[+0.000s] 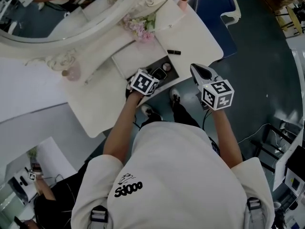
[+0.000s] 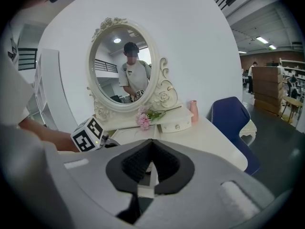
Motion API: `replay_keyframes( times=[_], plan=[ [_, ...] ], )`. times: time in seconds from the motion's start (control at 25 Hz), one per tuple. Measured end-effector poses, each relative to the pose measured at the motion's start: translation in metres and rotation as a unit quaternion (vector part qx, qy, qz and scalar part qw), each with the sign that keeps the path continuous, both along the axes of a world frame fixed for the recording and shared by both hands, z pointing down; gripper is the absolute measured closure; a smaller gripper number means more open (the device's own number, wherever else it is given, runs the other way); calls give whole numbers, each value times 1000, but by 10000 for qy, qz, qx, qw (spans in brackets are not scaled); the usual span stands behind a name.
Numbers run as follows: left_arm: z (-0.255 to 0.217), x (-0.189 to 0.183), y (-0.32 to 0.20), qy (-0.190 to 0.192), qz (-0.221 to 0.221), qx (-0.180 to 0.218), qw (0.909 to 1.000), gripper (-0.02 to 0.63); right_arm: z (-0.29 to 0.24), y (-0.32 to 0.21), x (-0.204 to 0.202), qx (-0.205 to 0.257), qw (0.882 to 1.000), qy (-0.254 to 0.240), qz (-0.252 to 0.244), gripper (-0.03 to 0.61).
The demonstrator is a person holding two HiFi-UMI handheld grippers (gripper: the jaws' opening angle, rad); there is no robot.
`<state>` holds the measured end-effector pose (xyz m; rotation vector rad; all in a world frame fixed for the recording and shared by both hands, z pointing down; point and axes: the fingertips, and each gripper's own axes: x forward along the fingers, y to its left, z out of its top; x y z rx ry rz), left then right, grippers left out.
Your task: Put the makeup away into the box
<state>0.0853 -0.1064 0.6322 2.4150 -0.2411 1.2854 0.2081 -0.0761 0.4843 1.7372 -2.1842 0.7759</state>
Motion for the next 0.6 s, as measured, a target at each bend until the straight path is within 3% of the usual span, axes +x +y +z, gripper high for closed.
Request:
replay_keyframes(
  times=[0.24, 0.36, 0.48, 0.6],
  plan=[
    [-62, -7, -32, 799, -579, 534, 9937, 375, -15, -34, 2, 166, 9994, -141, -287, 575],
    [-88, -16, -50, 1310, -1114, 734, 9824, 464, -12, -51, 2, 47, 9984, -18, -558, 575],
    [-105, -27, -62, 1720, -1574, 788, 9692, 597, 1, -63, 5, -106, 9974, 140, -703, 574],
    [-111, -39, -63, 1804, -1808, 802, 9635, 597, 26, -75, 5, -315, 9915, 560, -1135, 574]
  ],
)
